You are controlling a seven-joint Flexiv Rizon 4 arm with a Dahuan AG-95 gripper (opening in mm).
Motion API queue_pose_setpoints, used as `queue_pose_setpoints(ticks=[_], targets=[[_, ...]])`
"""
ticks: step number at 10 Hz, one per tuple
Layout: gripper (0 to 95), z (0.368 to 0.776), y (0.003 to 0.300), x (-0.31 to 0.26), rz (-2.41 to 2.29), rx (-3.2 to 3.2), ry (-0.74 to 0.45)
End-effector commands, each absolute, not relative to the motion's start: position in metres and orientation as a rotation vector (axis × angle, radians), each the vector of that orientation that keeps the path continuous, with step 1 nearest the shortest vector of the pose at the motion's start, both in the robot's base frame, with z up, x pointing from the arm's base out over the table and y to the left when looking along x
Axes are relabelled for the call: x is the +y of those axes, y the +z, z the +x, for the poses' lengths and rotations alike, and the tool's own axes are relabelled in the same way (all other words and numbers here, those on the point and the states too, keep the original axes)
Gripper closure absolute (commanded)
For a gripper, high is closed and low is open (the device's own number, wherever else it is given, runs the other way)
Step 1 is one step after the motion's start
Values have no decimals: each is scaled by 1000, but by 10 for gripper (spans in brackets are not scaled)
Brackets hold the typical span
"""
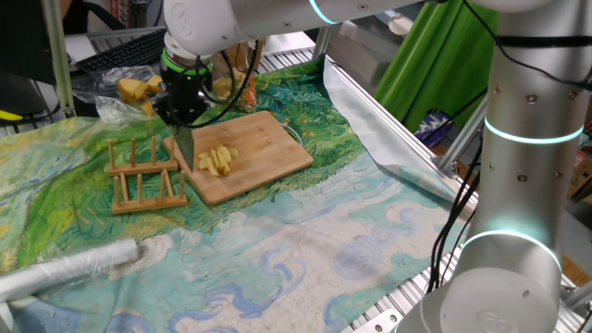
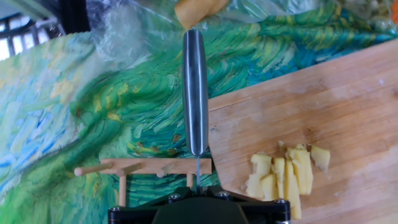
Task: Chop the potatoes
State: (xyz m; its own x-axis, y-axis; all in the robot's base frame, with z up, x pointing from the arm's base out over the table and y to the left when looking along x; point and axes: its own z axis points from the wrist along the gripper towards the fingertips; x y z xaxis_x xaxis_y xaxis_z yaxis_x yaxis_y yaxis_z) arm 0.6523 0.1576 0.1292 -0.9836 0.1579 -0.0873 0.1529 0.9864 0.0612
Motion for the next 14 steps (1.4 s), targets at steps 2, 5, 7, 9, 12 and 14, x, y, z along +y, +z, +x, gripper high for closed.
queue_pose_setpoints(ticks=[2, 5, 7, 9, 12, 14], targets=[[950, 654, 129, 158, 255, 3041, 78], [950, 653, 131, 177, 293, 3032, 68], [950, 653, 129, 179, 294, 3031, 61], [950, 653, 120, 181, 304, 3018, 61], [950, 654, 103, 187, 324, 2999, 66], [950, 657, 89, 188, 322, 2988, 69]])
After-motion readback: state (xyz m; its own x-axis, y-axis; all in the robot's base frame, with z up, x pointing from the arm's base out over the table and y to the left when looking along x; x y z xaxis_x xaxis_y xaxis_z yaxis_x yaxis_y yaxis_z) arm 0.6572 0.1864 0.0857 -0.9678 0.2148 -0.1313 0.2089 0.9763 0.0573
